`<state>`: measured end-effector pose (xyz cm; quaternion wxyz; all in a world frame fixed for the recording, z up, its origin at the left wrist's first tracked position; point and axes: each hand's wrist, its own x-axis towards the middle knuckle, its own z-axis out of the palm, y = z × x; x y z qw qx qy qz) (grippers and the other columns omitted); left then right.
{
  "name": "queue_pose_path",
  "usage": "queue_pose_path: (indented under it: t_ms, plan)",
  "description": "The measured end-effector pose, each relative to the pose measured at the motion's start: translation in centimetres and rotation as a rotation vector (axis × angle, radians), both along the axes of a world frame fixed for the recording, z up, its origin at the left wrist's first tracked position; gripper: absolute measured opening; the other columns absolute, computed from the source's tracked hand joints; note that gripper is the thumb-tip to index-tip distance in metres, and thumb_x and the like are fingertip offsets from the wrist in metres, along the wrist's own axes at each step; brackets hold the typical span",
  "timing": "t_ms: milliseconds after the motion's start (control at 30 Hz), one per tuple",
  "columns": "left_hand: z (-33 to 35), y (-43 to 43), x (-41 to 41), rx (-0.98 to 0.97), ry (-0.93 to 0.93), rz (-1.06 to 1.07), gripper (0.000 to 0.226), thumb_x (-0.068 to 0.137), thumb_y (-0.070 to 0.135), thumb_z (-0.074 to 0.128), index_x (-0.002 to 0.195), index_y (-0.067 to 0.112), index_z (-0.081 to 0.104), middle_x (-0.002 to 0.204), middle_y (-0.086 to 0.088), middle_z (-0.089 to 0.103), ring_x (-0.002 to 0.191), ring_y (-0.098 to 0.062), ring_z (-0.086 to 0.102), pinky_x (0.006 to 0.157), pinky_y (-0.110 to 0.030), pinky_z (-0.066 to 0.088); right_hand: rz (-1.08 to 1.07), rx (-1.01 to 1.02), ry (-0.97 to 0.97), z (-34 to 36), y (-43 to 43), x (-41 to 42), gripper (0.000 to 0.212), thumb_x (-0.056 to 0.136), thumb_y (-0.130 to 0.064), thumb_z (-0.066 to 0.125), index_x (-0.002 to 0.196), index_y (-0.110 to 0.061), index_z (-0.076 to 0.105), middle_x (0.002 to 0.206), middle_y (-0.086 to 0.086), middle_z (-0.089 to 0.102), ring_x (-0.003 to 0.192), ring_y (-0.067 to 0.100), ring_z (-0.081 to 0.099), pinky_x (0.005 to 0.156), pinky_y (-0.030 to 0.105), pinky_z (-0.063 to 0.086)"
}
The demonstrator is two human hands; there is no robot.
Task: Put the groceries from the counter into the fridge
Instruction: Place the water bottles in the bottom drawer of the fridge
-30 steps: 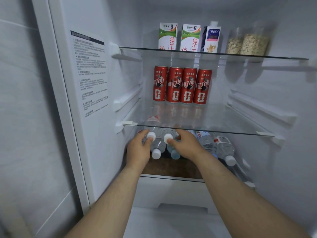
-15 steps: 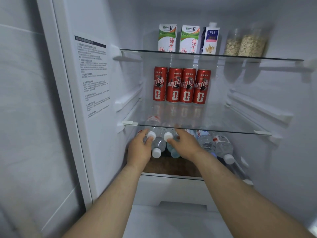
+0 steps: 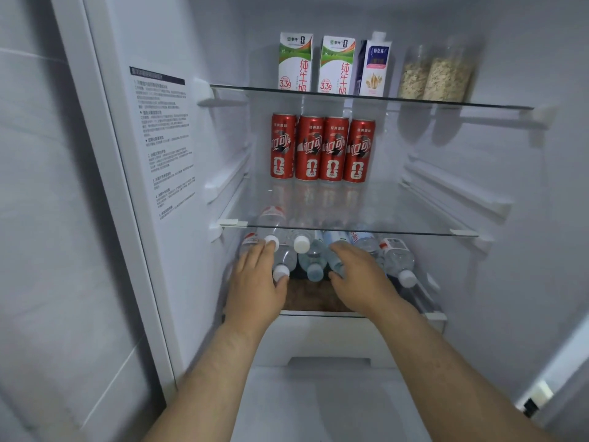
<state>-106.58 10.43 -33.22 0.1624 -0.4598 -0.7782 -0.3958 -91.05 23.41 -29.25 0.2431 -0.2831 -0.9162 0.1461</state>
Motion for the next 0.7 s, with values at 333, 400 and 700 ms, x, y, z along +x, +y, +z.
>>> queue_pose_path:
  t_ms: [333,400,700]
  plan:
    - [-1.2,-1.1,1.8,-0.191,0.107,-0.139,0.06,0.085,0.035,0.069,0.14,0.02,0.051,0.142,0.0,0.054,0.135,-0.023,0.045,0.113,-0.045,0.036,-0.112,0.122,-0.167,-1.1,-2.8,6.0,0.056,0.088,-0.034,0.063,0.141,-0.021,0.048,0.136,0.0,0.052,0.125,0.023,0.047,0.101,0.036,0.043]
    - [-1.1,-1.5,2.3,-0.234,0.117,-0.183,0.052,0.088,0.031,0.067,0.138,0.021,0.055,0.145,0.0,0.052,0.139,-0.022,0.041,0.115,-0.041,0.032,-0.136,0.135,-0.224,-1.2,-3.4,7.4,0.058,0.09,-0.033,0.062,0.143,-0.018,0.045,0.141,0.002,0.049,0.128,0.026,0.046,0.103,0.038,0.041]
    - [0.1,-5.1,8.5,-0.338,0.061,-0.21,0.053,0.093,0.029,0.061,0.144,0.019,0.047,0.152,-0.002,0.043,0.145,-0.02,0.031,0.118,-0.031,0.02,-0.18,0.161,-0.213,-0.9,-7.2,12.1,0.049,0.09,-0.035,0.058,0.135,-0.017,0.05,0.136,0.001,0.051,0.121,0.026,0.047,0.097,0.036,0.043]
